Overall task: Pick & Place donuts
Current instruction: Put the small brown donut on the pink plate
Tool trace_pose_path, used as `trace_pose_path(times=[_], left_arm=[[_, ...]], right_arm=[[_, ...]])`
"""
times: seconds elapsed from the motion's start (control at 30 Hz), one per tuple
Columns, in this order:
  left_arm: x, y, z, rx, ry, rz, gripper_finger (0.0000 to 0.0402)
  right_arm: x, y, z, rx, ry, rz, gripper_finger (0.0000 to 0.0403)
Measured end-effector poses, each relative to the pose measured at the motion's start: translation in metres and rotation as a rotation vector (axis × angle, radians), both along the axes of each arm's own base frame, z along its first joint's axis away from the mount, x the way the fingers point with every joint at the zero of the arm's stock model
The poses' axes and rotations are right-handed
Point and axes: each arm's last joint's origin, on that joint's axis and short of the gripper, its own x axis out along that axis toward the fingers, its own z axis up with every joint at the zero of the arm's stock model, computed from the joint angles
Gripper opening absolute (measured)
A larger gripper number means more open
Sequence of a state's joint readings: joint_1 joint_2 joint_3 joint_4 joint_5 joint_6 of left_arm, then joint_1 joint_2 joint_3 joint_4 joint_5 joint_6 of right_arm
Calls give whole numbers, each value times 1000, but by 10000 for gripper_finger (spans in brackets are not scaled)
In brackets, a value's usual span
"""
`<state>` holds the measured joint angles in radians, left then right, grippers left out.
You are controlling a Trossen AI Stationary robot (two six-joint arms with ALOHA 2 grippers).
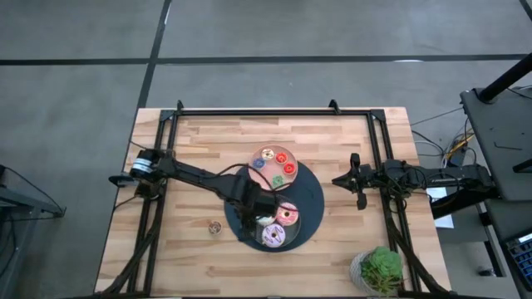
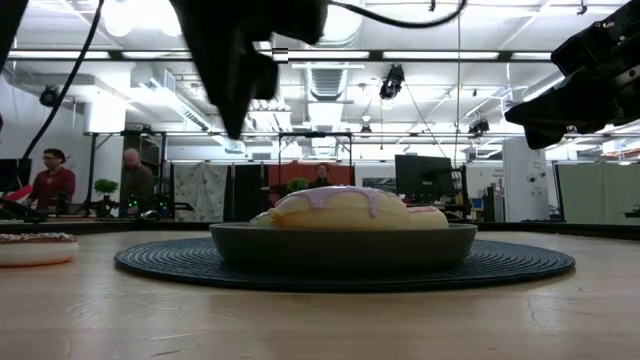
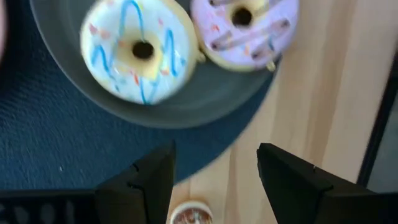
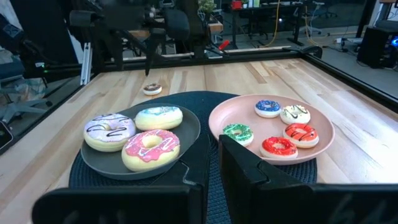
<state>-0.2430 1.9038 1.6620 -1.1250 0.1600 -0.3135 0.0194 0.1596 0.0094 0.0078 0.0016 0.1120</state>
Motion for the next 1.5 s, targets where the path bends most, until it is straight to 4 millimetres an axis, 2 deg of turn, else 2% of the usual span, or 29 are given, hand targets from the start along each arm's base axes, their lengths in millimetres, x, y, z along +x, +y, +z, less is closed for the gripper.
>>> trace_pose_path(times=[0.2, 0.37, 0.73, 0.9, 1.3, 1.5], left_arm=[[-27, -7, -3, 8, 30, -36, 197], [-55, -5, -2, 5, 19, -55, 197], [-121, 0, -17, -6, -22, -111, 197], [-143, 4, -20, -15, -23, -94, 197], [-161, 12, -27, 10, -57, -144, 198], [-164, 14, -26, 47, -123, -191, 233]], right_arm=[[0, 0, 0, 0, 0, 0, 29], [0, 0, 0, 0, 0, 0, 29], [0, 0, 0, 0, 0, 0, 29], [0, 0, 0, 0, 0, 0, 29], [0, 0, 0, 0, 0, 0, 29], [0, 0, 0, 0, 0, 0, 29]])
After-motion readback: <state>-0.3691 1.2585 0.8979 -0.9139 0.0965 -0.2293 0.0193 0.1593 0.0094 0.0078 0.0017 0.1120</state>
